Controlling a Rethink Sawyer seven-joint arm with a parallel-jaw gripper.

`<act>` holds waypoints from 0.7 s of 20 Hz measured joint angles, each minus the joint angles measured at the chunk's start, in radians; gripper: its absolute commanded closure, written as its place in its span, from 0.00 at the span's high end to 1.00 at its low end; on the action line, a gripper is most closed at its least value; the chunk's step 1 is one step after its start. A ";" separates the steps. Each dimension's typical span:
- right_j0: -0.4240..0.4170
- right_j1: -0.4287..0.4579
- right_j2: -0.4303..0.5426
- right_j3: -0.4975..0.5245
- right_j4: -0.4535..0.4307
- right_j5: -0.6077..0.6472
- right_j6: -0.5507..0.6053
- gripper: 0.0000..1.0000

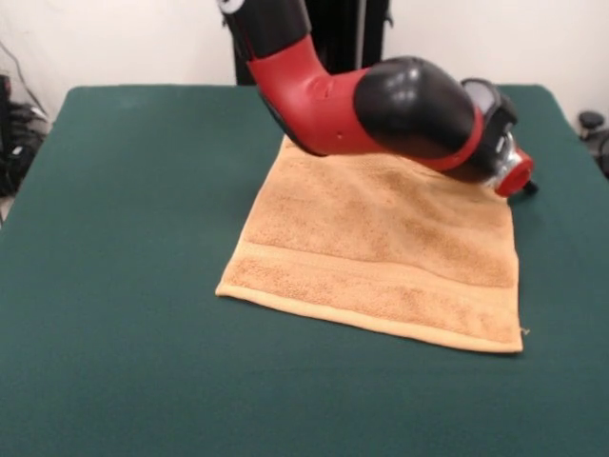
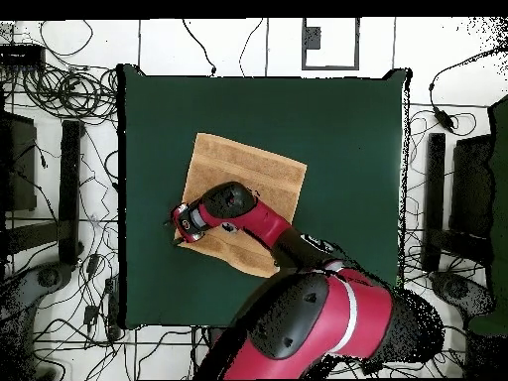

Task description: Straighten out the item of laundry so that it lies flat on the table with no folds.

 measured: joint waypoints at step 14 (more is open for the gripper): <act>-0.078 0.141 0.053 -0.115 0.002 0.183 0.000 1.00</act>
